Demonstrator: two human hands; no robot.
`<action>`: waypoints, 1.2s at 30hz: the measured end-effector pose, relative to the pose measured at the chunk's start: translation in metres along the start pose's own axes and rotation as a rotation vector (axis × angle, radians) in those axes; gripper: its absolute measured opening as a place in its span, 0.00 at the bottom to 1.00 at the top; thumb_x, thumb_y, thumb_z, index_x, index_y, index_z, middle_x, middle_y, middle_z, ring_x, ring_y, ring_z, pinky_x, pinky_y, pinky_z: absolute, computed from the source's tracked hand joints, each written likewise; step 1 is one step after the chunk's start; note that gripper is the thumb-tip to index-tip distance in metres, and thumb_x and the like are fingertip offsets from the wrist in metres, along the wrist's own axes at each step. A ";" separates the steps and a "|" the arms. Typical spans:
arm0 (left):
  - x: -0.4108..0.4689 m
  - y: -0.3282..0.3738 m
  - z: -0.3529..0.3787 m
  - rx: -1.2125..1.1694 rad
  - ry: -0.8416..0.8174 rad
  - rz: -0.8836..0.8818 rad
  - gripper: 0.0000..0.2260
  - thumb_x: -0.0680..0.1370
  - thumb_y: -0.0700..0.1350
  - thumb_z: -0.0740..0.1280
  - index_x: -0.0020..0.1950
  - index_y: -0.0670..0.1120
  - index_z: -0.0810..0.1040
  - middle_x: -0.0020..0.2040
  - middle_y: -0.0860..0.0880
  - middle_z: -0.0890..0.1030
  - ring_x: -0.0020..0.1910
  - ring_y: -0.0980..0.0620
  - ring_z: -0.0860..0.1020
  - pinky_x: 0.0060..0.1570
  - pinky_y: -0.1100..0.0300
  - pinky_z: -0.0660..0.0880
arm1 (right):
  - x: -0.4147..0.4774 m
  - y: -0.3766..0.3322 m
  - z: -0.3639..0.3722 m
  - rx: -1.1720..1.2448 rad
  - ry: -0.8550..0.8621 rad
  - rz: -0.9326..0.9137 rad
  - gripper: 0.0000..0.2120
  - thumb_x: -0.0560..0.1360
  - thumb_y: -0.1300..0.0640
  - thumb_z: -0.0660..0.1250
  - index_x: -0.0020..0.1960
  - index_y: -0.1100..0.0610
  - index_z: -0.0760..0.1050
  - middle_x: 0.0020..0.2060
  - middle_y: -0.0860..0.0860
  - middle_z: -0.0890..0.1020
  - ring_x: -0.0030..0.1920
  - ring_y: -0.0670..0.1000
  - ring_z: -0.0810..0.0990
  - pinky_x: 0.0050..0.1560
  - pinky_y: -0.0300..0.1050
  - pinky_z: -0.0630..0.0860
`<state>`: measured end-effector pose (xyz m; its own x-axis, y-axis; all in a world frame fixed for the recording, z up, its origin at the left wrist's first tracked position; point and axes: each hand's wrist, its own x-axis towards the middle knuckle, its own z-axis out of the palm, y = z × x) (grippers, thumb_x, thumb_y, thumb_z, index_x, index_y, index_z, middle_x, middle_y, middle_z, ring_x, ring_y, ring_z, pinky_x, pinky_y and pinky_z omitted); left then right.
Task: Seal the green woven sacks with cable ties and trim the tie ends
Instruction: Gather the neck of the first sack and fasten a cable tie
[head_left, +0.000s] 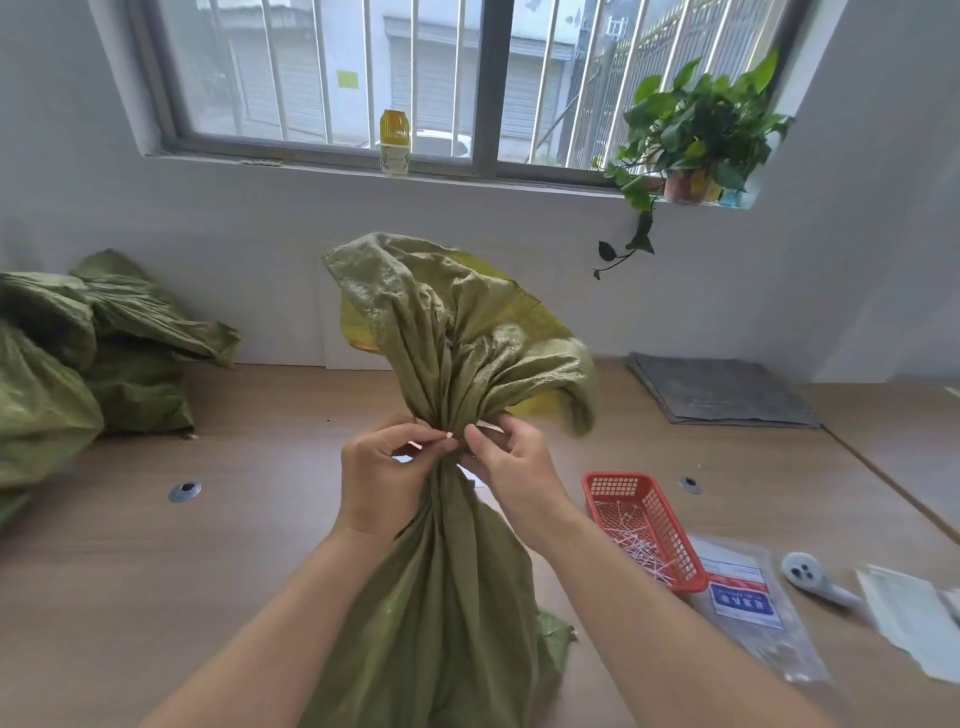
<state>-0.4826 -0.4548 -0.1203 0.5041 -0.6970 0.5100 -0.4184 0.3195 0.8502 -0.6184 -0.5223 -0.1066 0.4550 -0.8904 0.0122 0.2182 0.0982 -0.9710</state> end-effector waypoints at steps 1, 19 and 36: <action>0.002 -0.001 -0.001 -0.005 -0.003 -0.009 0.09 0.69 0.37 0.81 0.41 0.51 0.88 0.40 0.55 0.85 0.39 0.57 0.83 0.42 0.62 0.79 | 0.000 0.002 -0.002 0.068 -0.031 0.020 0.10 0.84 0.67 0.62 0.63 0.69 0.76 0.59 0.65 0.84 0.62 0.61 0.84 0.67 0.56 0.79; -0.001 -0.018 -0.005 -0.083 -0.042 0.004 0.10 0.70 0.31 0.79 0.43 0.45 0.88 0.43 0.47 0.85 0.42 0.50 0.84 0.42 0.53 0.83 | -0.003 0.014 -0.006 -0.313 0.044 -0.274 0.11 0.73 0.66 0.77 0.42 0.49 0.87 0.41 0.50 0.89 0.46 0.55 0.87 0.58 0.60 0.83; 0.001 -0.025 -0.004 -0.212 -0.020 -0.037 0.09 0.70 0.30 0.79 0.43 0.44 0.88 0.44 0.45 0.85 0.46 0.46 0.84 0.46 0.56 0.82 | 0.004 0.010 -0.007 -0.354 -0.039 -0.306 0.11 0.73 0.64 0.78 0.50 0.49 0.89 0.45 0.50 0.89 0.48 0.54 0.87 0.57 0.63 0.83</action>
<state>-0.4684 -0.4610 -0.1409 0.4999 -0.7230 0.4768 -0.2303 0.4197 0.8780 -0.6207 -0.5279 -0.1180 0.4495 -0.8368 0.3127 0.0428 -0.3295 -0.9432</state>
